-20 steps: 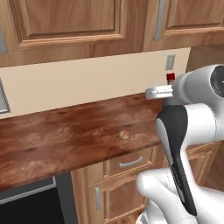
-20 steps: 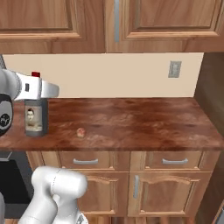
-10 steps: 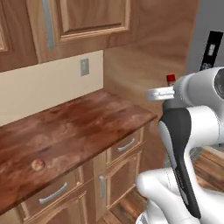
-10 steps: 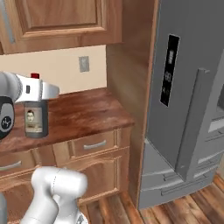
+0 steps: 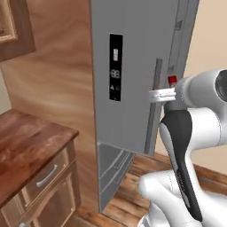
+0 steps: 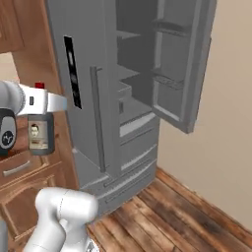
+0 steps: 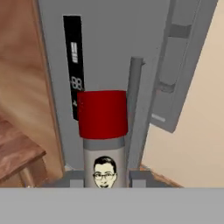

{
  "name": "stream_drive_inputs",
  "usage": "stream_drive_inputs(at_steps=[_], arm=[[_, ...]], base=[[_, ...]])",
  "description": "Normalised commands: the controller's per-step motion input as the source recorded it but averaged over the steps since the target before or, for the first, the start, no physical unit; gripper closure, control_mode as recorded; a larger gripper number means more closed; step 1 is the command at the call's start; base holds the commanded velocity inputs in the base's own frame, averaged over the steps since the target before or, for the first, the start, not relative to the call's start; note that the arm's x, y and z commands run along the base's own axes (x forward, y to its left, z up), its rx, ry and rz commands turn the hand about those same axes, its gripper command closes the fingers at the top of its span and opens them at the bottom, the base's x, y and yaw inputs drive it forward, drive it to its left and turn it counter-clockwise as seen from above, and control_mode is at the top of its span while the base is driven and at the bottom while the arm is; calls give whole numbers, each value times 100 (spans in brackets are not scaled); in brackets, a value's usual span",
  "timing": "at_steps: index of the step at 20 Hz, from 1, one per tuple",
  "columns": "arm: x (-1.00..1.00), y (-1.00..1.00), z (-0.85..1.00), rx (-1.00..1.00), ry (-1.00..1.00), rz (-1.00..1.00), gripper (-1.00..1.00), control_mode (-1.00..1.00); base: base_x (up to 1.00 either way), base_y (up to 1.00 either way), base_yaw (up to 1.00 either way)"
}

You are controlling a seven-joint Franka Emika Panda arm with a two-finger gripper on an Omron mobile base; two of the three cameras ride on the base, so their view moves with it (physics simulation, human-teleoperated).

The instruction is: Place the liquors on the top shelf of the fridge to keep them out of children's reach, and place the peach on lower shelves for easy access.

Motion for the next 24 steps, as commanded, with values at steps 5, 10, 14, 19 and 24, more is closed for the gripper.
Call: stream_drive_inputs(at_steps=[5,10,14,19,24], arm=[[0,0,0,0,0,0,100,100],[0,0,0,0,0,0,100,100],[0,0,0,0,0,0,100,100],[0,0,0,0,0,0,100,100],[0,0,0,0,0,0,100,100]], base=[[17,-100,-44],[35,-91,-13],[56,-71,12],[64,-38,37],[61,-25,55]])
